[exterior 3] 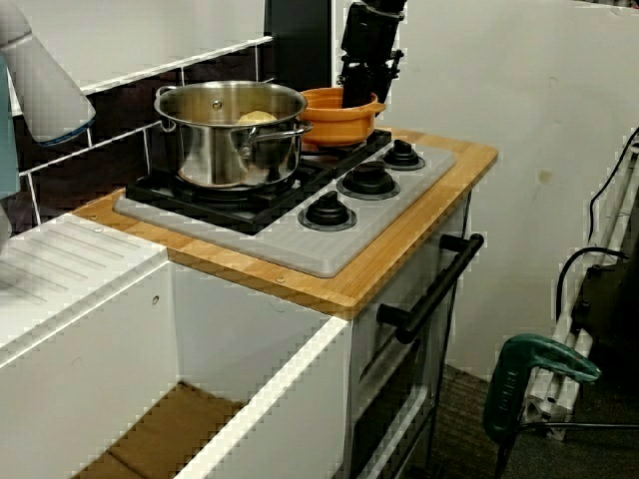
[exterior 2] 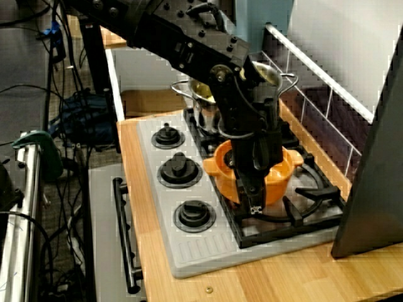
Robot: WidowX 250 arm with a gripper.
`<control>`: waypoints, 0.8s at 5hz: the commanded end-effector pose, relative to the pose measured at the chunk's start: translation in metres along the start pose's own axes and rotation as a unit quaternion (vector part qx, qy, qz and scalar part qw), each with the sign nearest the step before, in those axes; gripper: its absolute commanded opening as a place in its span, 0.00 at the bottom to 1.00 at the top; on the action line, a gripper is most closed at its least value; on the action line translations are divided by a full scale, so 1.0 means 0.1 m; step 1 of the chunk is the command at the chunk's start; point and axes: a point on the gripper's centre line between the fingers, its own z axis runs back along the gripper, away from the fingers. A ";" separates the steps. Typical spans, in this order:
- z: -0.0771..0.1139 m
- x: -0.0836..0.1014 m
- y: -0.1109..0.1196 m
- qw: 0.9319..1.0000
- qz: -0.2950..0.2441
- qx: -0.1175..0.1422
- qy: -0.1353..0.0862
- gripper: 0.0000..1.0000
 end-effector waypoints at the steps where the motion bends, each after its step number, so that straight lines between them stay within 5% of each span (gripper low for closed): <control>1: 0.25 0.07 0.13 1.000 0.009 -0.010 -0.021 0.00; 4: 0.59 0.11 0.40 0.998 0.036 -0.028 -0.031 0.00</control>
